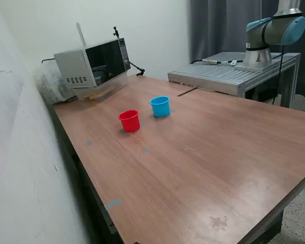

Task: Place red objects in the red bin, and blue objects in the blue bin.

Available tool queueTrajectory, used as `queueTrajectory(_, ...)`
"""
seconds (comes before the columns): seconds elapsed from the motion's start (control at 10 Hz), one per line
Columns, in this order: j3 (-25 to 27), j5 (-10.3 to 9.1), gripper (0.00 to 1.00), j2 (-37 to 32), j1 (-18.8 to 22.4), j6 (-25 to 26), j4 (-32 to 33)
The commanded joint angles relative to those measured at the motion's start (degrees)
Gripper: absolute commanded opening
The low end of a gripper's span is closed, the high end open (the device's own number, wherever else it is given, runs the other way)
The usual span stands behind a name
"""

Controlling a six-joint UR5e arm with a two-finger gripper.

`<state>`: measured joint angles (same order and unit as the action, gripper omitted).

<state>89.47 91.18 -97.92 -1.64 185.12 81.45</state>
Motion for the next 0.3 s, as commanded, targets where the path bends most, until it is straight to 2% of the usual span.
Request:
queueTrajectory(0.0, 0.0, -0.48, 1.0, -0.78, 0.32, -0.02, -0.15)
queueTrajectory(0.2, 0.18, -0.39, 1.0, -0.87, 3.21, -0.02, -0.76)
